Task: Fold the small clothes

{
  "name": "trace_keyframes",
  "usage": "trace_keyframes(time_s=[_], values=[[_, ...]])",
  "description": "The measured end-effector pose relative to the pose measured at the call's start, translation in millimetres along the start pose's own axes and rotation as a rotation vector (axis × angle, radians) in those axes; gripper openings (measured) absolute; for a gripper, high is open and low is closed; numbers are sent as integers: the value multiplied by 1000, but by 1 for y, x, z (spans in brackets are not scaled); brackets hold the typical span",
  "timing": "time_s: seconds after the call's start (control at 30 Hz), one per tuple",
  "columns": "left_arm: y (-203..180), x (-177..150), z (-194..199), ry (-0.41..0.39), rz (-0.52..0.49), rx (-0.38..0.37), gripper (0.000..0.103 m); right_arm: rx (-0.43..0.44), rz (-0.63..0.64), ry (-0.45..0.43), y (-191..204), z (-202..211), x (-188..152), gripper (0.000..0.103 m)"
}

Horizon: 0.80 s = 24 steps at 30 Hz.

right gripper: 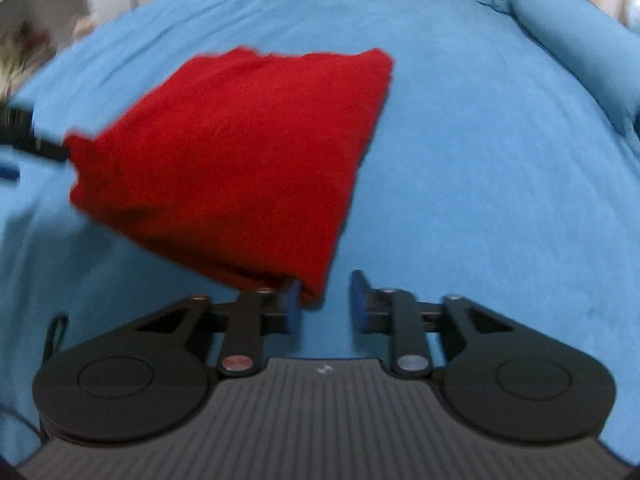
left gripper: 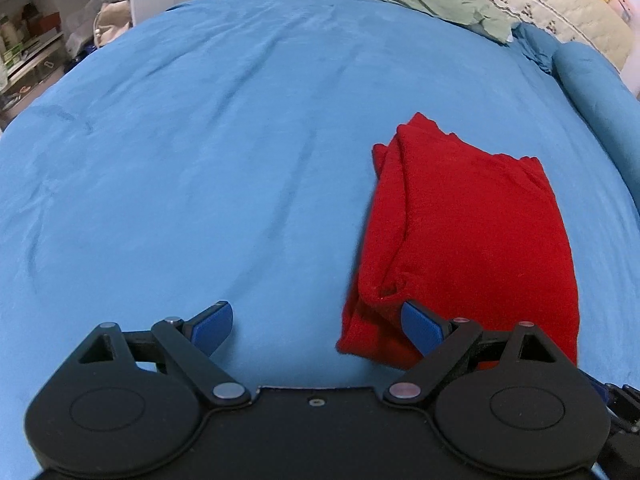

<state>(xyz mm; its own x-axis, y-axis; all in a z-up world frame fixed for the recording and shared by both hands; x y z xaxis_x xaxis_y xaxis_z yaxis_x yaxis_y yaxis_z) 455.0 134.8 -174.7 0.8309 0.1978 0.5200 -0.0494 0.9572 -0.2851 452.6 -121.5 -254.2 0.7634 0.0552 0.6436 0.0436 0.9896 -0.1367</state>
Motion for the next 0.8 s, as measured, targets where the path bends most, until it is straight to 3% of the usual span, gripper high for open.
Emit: trace_keyframes(time_s=[0.13, 0.27, 0.3, 0.4, 0.43, 0.6, 0.67, 0.8], values=[[1, 0, -5, 2, 1, 11, 94, -17, -32, 44, -6, -6, -10, 26], [-4, 1, 0, -20, 24, -35, 94, -12, -45, 67, -15, -4, -12, 26], [-6, 0, 1, -25, 17, -48, 94, -16, -62, 68, -18, -1, -11, 31], [-20, -3, 2, -23, -21, -102, 94, 12, -112, 37, -33, 21, -12, 79], [-24, -4, 0, -17, -37, -105, 94, 16, -123, 14, -37, 27, -10, 85], [-13, -8, -28, 42, -20, 15, 94, 38, -119, -12, -45, 35, 2, 86], [4, -15, -40, 82, 6, 98, 96, 46, -133, -13, -48, 34, 5, 86], [17, -22, -39, 86, 77, 77, 97, 62, -157, -14, -53, 35, 13, 86]])
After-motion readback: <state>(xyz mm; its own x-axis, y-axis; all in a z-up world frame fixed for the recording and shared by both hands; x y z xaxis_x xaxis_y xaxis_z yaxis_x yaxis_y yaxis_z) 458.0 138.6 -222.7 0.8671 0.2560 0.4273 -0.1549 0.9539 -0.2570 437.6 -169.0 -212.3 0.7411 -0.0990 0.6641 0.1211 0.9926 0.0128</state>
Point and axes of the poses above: each gripper's, at about its wrist camera, not at the fingertips, and z roughly against the way its jaws point, y to its left, x to its top, the point moved 6 cm from there along -z, roughly the way its jaws point, and after that the axes turned 11 degrees about -x, right-handed, at the moved point
